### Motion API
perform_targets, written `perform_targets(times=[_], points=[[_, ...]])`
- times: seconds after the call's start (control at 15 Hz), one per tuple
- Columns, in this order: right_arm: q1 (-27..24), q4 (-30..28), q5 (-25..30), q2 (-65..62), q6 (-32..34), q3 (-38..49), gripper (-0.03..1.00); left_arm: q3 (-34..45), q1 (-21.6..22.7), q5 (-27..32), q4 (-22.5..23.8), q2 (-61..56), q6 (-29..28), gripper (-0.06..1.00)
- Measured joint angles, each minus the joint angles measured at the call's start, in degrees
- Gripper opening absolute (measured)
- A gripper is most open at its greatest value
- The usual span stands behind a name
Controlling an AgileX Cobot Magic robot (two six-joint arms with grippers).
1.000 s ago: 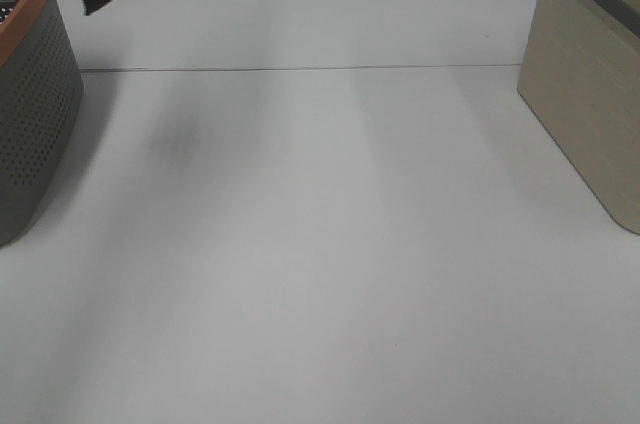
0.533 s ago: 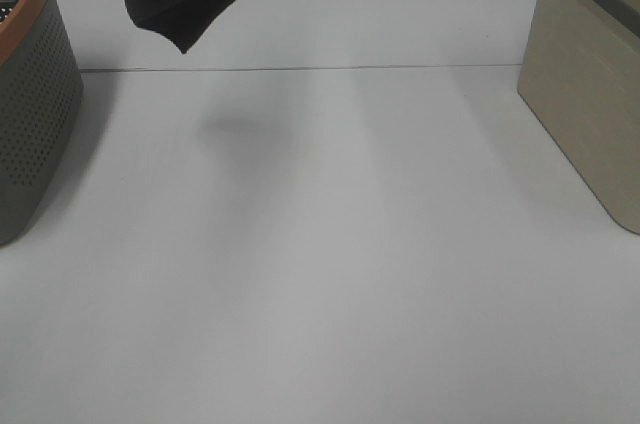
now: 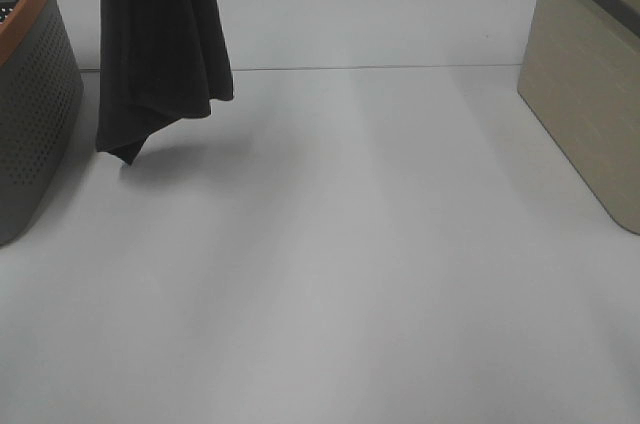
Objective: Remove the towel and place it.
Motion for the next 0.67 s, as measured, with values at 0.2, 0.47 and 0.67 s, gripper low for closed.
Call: perform_targets(times=[0.2,0.47,0.67], points=[[0.0,21.7,-6.4,14.3,-25.1,0.0,0.76,0.7,-0.3,2.2,-2.7,2.9,-0.5,0.0],[0.0,46.9,-6.6,28.1,-58.3,0.0,0.74,0.7,-3.3,2.2,-1.5,6.5,-3.6,0.0],[1.9,60.6,-8.0,37.5,-71.2,0.0,0.74,0.7,-5.8,1.8,0.9,8.8,-6.7,0.0]])
